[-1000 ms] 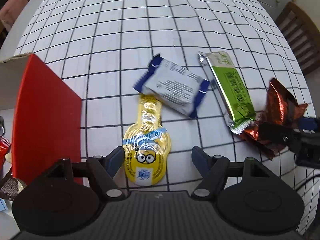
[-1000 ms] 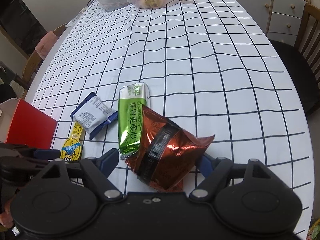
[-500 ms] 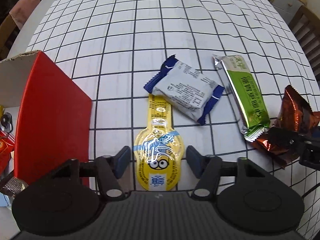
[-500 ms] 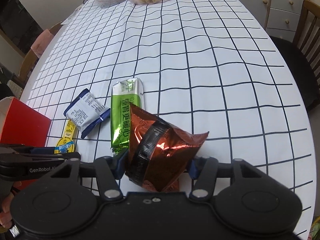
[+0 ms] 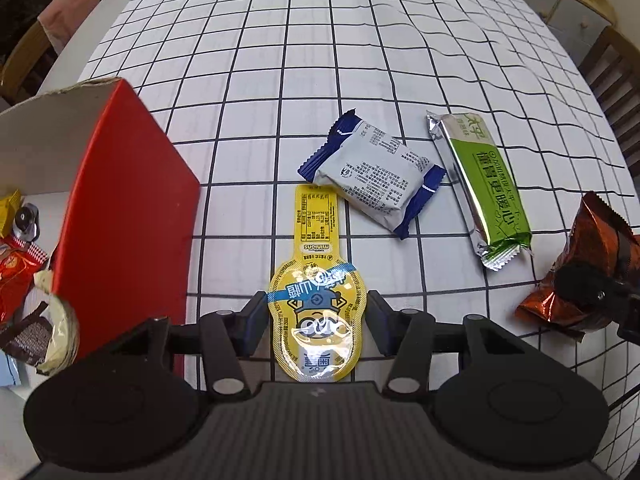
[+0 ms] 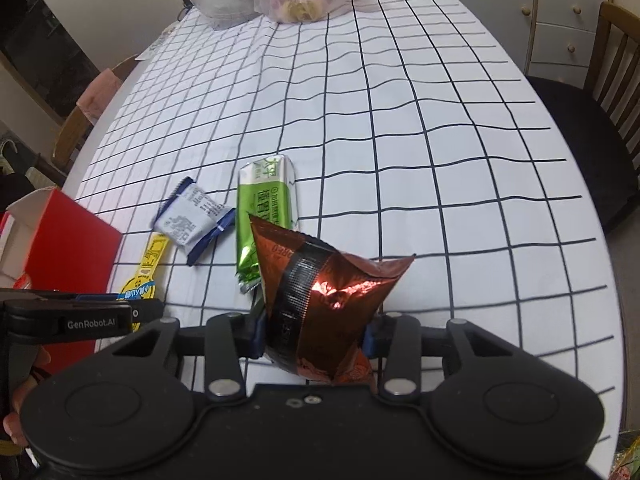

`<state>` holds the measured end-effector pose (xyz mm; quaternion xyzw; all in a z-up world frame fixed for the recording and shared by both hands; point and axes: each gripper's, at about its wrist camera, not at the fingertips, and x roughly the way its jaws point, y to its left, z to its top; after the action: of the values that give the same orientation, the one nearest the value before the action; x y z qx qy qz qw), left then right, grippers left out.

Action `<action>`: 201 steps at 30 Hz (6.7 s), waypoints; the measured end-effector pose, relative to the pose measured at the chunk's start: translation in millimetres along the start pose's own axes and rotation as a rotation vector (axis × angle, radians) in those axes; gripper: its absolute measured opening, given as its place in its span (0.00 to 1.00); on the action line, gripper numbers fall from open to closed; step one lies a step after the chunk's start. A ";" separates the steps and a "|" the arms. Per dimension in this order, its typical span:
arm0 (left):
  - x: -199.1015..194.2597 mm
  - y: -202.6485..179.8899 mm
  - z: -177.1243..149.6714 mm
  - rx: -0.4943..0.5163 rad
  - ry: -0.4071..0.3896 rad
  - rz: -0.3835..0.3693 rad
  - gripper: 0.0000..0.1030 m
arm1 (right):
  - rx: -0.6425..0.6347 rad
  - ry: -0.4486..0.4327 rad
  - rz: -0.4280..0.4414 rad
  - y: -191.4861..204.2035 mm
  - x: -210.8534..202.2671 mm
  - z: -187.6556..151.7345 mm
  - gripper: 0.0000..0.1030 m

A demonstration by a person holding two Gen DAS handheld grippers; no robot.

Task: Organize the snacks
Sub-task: 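Grasp the yellow Minion packet with the left tool while the right tool grasps the red-brown foil bag, then carry the Minion packet and foil bag over the red box with both tools, then open both tools to drop the Minion packet and foil bag into the box, then move both tools back toward the white biscuit and green bar, then grasp the white-and-blue biscuit with the left tool while the right tool grasps the green bar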

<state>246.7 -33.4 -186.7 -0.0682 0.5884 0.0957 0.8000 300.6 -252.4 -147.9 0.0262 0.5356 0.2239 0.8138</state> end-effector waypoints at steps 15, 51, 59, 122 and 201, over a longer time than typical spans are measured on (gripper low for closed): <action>-81.6 30.0 -29.0 -0.006 -0.056 -0.062 0.50 | -0.069 -0.035 0.090 42.3 -61.7 -23.8 0.39; -168.7 262.8 -35.0 -0.067 -0.239 0.025 0.50 | -0.279 -0.084 0.213 294.3 -31.5 -25.0 0.39; -138.1 297.6 -32.8 -0.061 -0.166 0.056 0.50 | -0.335 0.002 0.156 325.6 19.3 -30.0 0.39; -180.1 242.7 -66.3 0.075 -0.379 -0.029 0.71 | -0.284 -0.177 0.194 285.3 -52.0 -34.0 0.91; 42.7 -18.8 104.3 -0.358 0.075 0.102 0.77 | -0.496 0.061 -0.034 60.8 82.4 51.2 0.58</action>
<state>360.3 -25.4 -196.4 -0.1831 0.5939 0.2369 0.7468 352.2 -155.3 -179.9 -0.1900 0.4892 0.3353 0.7824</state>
